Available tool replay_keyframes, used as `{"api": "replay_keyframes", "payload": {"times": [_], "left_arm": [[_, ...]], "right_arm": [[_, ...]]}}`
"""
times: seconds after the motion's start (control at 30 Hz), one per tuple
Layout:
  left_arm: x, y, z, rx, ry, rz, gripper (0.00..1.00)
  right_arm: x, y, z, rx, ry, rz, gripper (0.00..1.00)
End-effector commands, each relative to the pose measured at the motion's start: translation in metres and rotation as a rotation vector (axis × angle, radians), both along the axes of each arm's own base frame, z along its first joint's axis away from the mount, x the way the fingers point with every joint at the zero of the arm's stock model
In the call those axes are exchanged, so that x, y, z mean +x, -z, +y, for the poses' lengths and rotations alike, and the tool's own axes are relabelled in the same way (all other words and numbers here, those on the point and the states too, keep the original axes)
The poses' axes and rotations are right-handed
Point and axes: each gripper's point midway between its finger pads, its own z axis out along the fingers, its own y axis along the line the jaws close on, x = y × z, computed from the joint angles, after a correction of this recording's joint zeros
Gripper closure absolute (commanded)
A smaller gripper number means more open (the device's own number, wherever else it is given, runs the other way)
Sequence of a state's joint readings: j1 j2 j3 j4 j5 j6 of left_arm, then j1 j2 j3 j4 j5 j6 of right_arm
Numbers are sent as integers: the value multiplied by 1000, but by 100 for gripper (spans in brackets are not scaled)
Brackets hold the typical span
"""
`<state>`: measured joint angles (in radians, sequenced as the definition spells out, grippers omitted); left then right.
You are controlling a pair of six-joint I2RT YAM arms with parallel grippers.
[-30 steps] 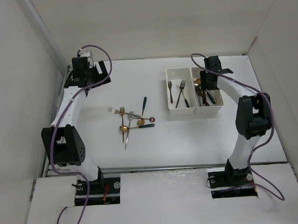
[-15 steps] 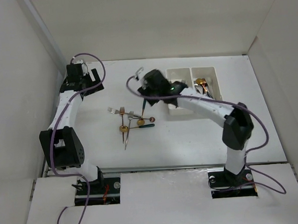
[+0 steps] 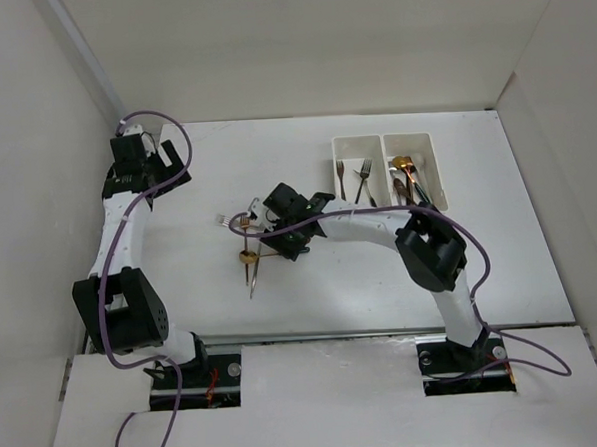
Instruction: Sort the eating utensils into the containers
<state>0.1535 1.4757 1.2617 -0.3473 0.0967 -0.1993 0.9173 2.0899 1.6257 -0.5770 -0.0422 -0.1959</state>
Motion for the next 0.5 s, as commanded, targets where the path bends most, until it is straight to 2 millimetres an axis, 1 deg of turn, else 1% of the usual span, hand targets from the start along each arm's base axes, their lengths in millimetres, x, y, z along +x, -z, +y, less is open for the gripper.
{"api": "replay_keyframes", "payload": {"times": [0.0, 0.07, 0.13, 0.17, 0.2, 0.23, 0.27, 0.33, 0.37, 0.4, 0.43, 0.47], "left_arm": [[-1, -18, 0, -10, -5, -61, 14], [-1, -18, 0, -10, -5, -61, 14], [-1, -18, 0, -10, -5, -61, 14], [-1, -18, 0, -10, -5, -61, 14], [-1, -18, 0, -10, -5, -61, 14], [-1, -18, 0, -10, -5, -61, 14], [-1, -18, 0, -10, -5, -61, 14], [-1, -18, 0, -10, -5, -61, 14], [-1, -18, 0, -10, -5, -61, 14], [-1, -18, 0, -10, -5, -61, 14], [-1, -18, 0, -10, -5, -61, 14], [-1, -18, 0, -10, -5, -61, 14]], "right_arm": [[-2, 7, 4, 18, -19, 16, 43], [-4, 19, 2, 4, -10, 33, 44], [-5, 23, -2, -9, 4, 38, 44], [-6, 31, -3, -15, 12, 48, 44], [-6, 31, -3, -15, 13, 48, 44], [-9, 38, -6, -30, 13, 59, 44], [-10, 38, -5, -23, 16, 70, 44], [-11, 47, -7, -37, 17, 81, 46], [-15, 47, -4, -35, 16, 84, 48], [-16, 51, -5, -43, 16, 90, 51], [-18, 54, -7, -51, 16, 96, 64], [-21, 54, -6, -57, 11, 88, 72]]}}
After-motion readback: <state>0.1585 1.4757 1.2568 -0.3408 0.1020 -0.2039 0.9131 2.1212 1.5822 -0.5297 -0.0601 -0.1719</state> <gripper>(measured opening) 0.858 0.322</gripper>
